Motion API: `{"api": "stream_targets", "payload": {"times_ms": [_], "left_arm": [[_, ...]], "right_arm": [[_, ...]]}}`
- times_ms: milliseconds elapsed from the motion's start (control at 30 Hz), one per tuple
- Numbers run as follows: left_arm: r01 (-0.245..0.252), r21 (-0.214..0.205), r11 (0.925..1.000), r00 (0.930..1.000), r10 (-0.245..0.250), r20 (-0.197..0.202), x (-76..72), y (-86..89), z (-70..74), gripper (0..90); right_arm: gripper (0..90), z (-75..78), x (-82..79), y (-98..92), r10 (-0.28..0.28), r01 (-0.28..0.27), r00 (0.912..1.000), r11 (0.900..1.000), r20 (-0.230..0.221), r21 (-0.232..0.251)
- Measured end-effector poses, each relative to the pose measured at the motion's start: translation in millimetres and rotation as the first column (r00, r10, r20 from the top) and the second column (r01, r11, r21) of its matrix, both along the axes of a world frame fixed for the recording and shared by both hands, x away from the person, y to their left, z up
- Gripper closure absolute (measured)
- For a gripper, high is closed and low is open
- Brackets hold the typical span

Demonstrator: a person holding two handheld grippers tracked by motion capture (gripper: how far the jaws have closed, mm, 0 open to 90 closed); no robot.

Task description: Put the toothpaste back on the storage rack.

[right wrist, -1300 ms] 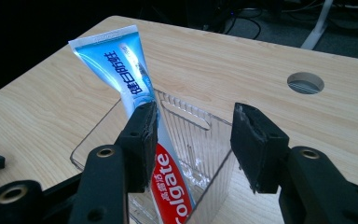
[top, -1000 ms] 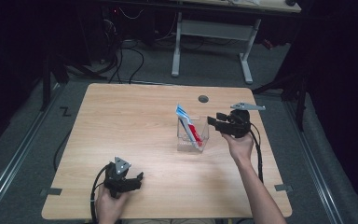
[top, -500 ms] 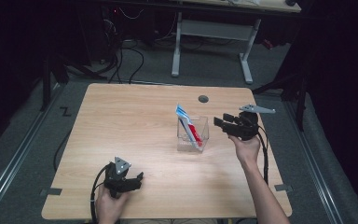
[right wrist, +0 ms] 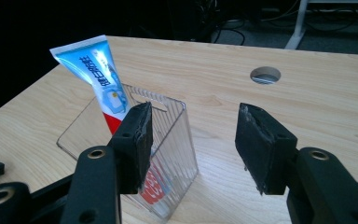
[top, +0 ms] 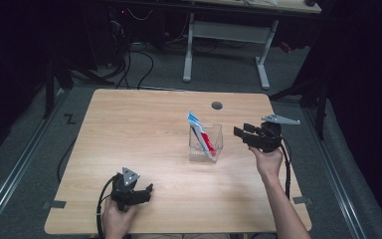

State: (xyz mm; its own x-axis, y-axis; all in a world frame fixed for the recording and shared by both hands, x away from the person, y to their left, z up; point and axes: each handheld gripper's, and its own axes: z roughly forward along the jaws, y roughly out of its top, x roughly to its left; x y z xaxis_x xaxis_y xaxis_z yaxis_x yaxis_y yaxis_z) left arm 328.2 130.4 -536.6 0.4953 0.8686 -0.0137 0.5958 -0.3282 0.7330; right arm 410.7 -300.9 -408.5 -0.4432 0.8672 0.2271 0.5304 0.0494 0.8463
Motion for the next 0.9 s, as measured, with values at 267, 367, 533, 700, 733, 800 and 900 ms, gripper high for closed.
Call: {"api": "stream_targets", "payload": {"times_ms": [267,367,533,700,733,800,900], "left_arm": [[0.0,0.0,1.0,1.0,0.0,0.0,0.0,0.0,0.0,17.4],[0.0,0.0,1.0,1.0,0.0,0.0,0.0,0.0,0.0,17.3],[0.0,0.0,1.0,1.0,0.0,0.0,0.0,0.0,0.0,17.4],[-0.001,0.0,1.0,1.0,0.001,0.0,0.0,-0.1,0.0,17.4],[0.0,0.0,1.0,1.0,0.0,0.0,0.0,0.0,0.0,17.4],[-0.001,0.0,1.0,1.0,0.001,0.0,0.0,0.0,0.0,17.4],[-0.001,0.0,1.0,1.0,0.001,0.0,0.0,-0.1,0.0,17.4]], "right_arm": [[47.2,-3.5,-4.5,-10.4,-0.027,0.028,0.9996,0.9996,-0.001,0.01],[47.5,-5.1,-6.5,-13.4,-0.034,0.034,0.9994,0.9994,-0.006,0.01],[48.1,-5.8,-10.7,-16.9,-0.037,0.037,0.9993,0.9993,0.01,0.005],[48.0,-8.2,-14.3,-20.8,-0.035,0.035,0.9992,0.9993,0.019,0.01],[48.0,-9.0,-14.9,-21.8,-0.036,0.036,0.9992,0.9993,0.018,0.01],[47.9,-10.2,-16.3,-23.8,-0.04,0.039,0.9991,0.9992,0.014,0.01],[48.0,-10.8,-17.4,-26.2,-0.042,0.042,0.999,0.999,0.015,0.011]]}}
